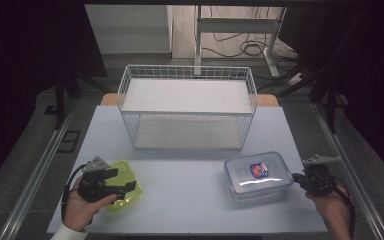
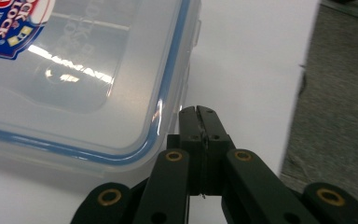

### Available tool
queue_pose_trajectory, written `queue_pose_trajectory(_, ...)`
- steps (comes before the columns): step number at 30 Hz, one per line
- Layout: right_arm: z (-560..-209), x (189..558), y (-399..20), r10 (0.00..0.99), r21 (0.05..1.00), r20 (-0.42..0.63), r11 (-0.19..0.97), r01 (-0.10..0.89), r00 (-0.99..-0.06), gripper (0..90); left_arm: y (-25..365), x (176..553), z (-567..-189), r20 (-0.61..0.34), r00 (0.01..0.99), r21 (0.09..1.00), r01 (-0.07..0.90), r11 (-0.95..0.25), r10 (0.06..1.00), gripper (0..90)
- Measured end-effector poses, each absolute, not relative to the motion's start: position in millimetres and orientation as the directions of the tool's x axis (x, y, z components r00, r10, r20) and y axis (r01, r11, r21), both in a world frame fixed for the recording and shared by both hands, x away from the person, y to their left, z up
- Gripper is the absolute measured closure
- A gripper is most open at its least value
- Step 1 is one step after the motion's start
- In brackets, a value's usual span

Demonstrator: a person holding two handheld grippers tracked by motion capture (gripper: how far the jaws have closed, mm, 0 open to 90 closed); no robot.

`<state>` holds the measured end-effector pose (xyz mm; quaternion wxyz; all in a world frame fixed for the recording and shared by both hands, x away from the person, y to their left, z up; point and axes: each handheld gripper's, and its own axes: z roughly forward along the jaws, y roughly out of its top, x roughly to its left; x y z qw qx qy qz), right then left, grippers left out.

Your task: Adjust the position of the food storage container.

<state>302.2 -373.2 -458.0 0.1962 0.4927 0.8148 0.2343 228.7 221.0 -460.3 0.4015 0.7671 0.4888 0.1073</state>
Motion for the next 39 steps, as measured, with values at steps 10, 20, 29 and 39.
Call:
queue_pose_trajectory(10, -455.3, 292.1, -340.5, 0.855, 0.564, -0.038, 0.446, 0.695, -0.517, 89.0, 219.3, 228.5, -460.0, -0.225, 0.504, 0.722, 0.661, -0.205, 0.834, 16.4)
queue_pose_trajectory(20, -455.2, 291.7, -316.0, 0.845, 0.571, 0.0, 0.439, 0.694, -0.535, 89.1, 217.2, 229.6, -460.6, -0.224, 0.509, 0.72, 0.661, -0.211, 0.831, 16.4)
queue_pose_trajectory(29, -458.2, 292.7, -278.1, 0.816, 0.586, 0.033, 0.452, 0.673, -0.577, 89.0, 213.6, 228.8, -460.3, -0.221, 0.516, 0.721, 0.658, -0.219, 0.827, 16.4)
queue_pose_trajectory(39, -461.8, 297.8, -248.7, 0.799, 0.609, 0.044, 0.454, 0.65, -0.6, 89.1, 212.2, 229.7, -460.6, -0.22, 0.519, 0.721, 0.657, -0.221, 0.826, 16.4)
